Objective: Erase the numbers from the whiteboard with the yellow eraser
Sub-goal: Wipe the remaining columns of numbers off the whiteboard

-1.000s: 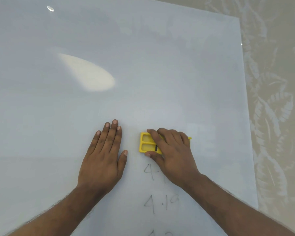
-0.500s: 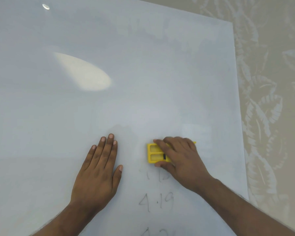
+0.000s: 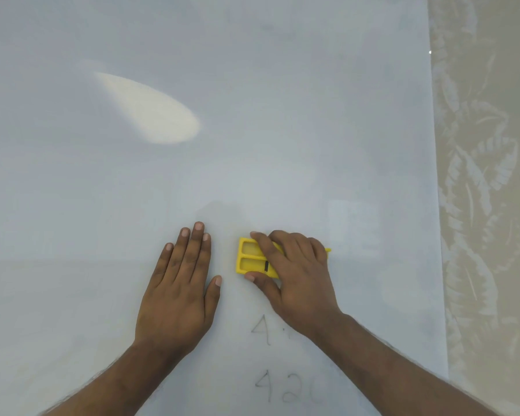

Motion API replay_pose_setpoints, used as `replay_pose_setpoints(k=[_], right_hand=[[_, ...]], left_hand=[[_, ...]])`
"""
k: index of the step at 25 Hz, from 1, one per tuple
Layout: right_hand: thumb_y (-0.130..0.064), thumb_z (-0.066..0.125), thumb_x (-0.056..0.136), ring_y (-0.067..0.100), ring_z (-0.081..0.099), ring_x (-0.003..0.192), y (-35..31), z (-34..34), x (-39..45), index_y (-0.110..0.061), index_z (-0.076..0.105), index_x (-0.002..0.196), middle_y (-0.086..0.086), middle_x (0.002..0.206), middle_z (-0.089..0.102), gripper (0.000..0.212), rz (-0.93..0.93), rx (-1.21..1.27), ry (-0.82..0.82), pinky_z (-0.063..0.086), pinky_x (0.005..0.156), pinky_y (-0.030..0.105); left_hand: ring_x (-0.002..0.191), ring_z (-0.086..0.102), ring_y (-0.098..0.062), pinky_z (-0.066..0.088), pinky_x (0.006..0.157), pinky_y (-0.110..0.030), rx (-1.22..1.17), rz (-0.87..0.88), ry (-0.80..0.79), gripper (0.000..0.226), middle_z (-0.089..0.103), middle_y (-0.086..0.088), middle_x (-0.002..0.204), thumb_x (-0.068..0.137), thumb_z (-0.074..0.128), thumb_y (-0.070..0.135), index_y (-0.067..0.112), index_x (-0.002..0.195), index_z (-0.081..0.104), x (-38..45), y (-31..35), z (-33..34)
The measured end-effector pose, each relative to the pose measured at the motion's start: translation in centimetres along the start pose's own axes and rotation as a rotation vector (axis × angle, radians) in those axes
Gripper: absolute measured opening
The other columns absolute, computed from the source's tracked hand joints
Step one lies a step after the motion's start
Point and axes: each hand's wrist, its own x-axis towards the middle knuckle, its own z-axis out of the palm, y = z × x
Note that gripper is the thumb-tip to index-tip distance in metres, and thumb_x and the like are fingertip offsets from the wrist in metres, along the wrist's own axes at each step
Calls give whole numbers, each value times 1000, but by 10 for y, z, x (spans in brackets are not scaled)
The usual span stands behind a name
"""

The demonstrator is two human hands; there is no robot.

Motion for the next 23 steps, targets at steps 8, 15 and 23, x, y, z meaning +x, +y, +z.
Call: replay_pose_setpoints(k=[8,15,23], right_hand=[[-58,38,97,19,48,103,21,-8,-53,-30,41,139,-8,118,50,50,-199,-20,-206,30,95,35],[-58,36,96,20,49,109,52,-18,-51,-28,45,138,-4,119,52,53,60,-11,-54,25,96,30],[-58,35,96,19,47,109,16,-1,-34,-29,45,138,-5,120,51,52,108,28,17,26,97,33]], left_hand=[[156,16,-26,15,126,-44,7,-1,-23,66,19,-11,168,102,30,37,2,157,22,-5,1,-2],[156,13,-25,11,127,-42,11,-12,-45,66,16,-11,168,102,29,37,3,158,20,-12,4,-2],[156,13,-26,12,127,-43,5,-19,-34,66,15,-11,168,102,30,36,3,158,19,-18,8,0]])
